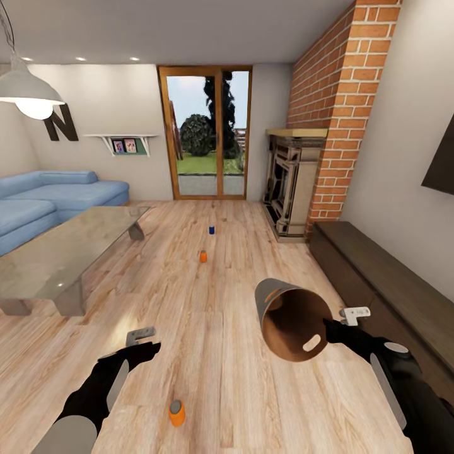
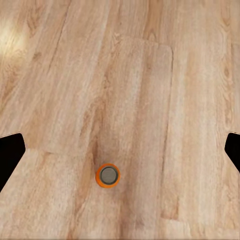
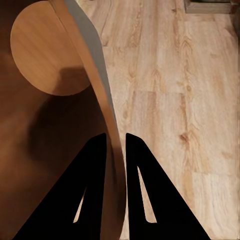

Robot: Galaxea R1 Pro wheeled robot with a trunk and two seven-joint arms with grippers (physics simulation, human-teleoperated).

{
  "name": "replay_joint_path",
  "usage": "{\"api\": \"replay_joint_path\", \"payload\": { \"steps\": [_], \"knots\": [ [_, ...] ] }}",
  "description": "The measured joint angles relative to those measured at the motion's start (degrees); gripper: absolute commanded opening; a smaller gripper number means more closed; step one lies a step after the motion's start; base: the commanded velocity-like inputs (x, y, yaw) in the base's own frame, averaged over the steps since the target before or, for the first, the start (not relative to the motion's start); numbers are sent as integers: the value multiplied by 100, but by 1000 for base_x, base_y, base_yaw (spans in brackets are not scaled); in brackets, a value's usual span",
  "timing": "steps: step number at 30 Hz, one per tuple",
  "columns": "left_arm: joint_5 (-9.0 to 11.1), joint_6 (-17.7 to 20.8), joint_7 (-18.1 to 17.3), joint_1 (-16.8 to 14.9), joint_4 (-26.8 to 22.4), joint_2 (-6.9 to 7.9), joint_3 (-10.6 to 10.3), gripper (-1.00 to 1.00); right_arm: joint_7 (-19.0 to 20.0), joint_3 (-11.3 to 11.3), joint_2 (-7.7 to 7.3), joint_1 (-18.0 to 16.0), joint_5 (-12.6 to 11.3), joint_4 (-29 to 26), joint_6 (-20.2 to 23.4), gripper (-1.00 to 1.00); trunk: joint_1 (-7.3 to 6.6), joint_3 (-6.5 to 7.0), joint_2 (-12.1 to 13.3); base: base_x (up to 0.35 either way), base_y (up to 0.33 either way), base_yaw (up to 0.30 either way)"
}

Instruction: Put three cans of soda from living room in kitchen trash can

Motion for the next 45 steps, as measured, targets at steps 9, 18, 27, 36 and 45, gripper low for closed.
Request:
{"api": "replay_joint_path", "payload": {
  "steps": [9,18,27,36,45],
  "knots": [
    [2,-154,-6,0,354,-1,-6,100,-6,20,11,4,-27,-289,79,-100,198,-162,-361,0,0,0],
    [15,-176,-8,0,384,-1,-6,100,-19,30,15,14,-26,-309,84,-100,395,-323,-722,0,0,0],
    [-9,-225,-8,0,387,-1,-6,100,-20,38,19,19,-26,-302,84,-100,593,-485,-1083,0,0,0],
    [-12,-281,-6,0,594,-1,-6,100,-30,179,65,24,-32,-289,86,-100,791,-646,-1444,0,0,0],
    [-16,-329,-1,-9,732,-15,-3,100,-92,311,94,28,-24,-295,85,-100,988,-808,-1805,0,0,0]
  ]
}}
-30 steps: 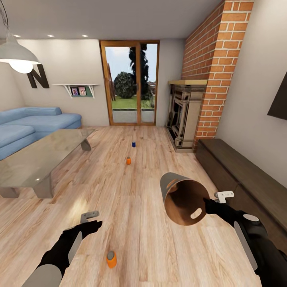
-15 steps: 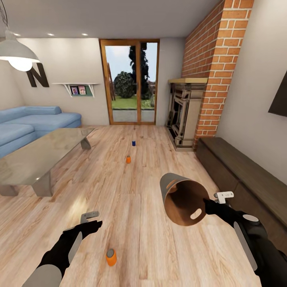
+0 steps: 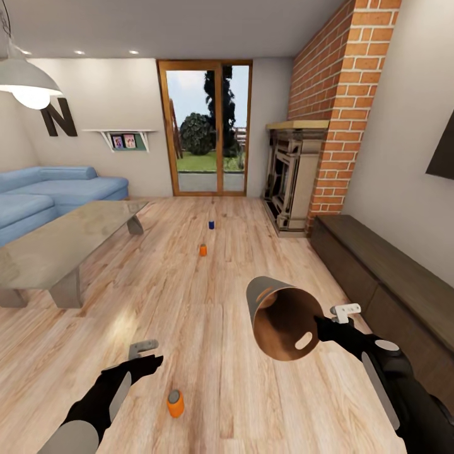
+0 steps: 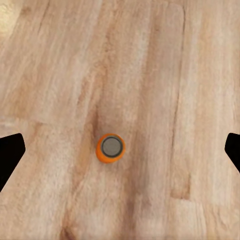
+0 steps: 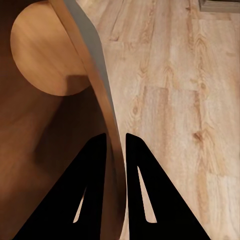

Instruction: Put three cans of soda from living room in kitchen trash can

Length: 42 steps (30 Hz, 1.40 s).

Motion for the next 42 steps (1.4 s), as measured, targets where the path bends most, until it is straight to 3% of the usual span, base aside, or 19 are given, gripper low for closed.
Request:
{"api": "replay_joint_path", "payload": {
  "steps": [12,19,21,27,42],
  "knots": [
    [15,-2,-7,0,97,-29,-11,100,-34,9,8,0,0,0,-1,-100,264,-215,-481,0,0,0],
    [15,-5,-7,0,123,-36,-16,100,-378,26,68,0,15,2,0,-100,417,-341,-762,0,0,0],
    [15,-8,-7,0,128,-38,-17,100,-516,119,104,0,0,8,5,-100,461,-377,-842,0,0,0],
    [5,-10,-7,0,143,-46,-20,100,-577,180,120,0,-25,1,8,-100,593,-485,-1083,0,0,0],
    [-9,-79,-11,-1,233,-82,-148,100,-588,202,124,8,-31,-8,2,-100,594,-485,-1084,168,0,0]
  ]
}}
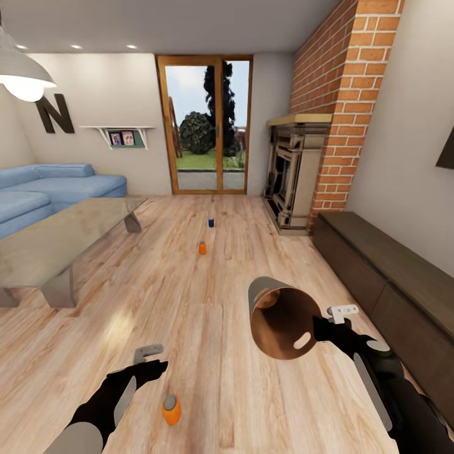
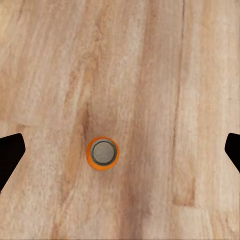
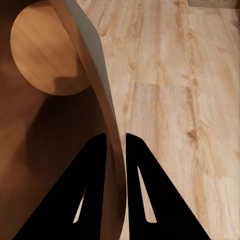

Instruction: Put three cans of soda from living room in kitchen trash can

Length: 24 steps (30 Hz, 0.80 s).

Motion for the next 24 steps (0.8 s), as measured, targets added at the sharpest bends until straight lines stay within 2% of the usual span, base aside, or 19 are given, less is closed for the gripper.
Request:
{"api": "replay_joint_path", "payload": {
  "steps": [6,18,24],
  "knots": [
    [-1,-5,3,0,2,0,-11,100,1,13,0,7,11,-1,-1,-100,0,0,0,287,0,0],
    [24,-50,2,6,-6,0,-15,100,0,59,0,14,-1,-1,0,-100,0,0,0,35,2,0],
    [3,-223,-10,4,-1,7,-35,100,1,122,0,18,15,-1,-1,-100,0,0,0,101,123,0]
  ]
}}
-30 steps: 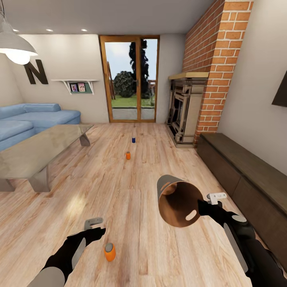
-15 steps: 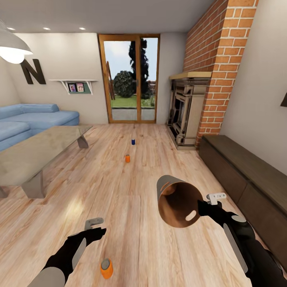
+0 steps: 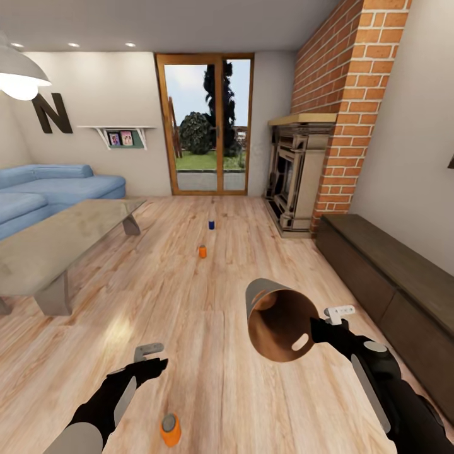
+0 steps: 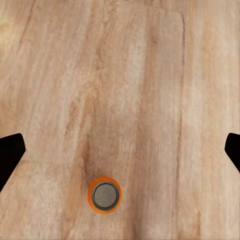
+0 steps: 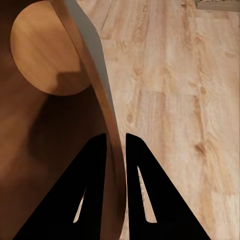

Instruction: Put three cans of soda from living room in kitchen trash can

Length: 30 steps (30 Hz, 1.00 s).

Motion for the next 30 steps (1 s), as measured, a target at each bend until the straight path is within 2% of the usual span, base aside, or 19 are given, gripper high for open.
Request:
{"api": "replay_joint_path", "payload": {
  "steps": [8,16,27,30],
  "knots": [
    [9,-16,4,1,-2,-1,3,100,2,11,0,0,-29,-1,2,-100,0,0,0,109,233,0],
    [9,-24,12,1,-3,-6,11,100,-1,10,0,0,-5,-4,0,-100,0,0,0,14,68,0],
    [-7,-12,9,0,19,-7,15,100,-1,18,3,3,-9,-7,1,-100,241,-197,-440,1,6,0],
    [-5,-15,6,1,66,-7,-54,100,0,46,8,4,-10,-11,1,-100,307,-251,-560,0,0,0]
  ]
}}
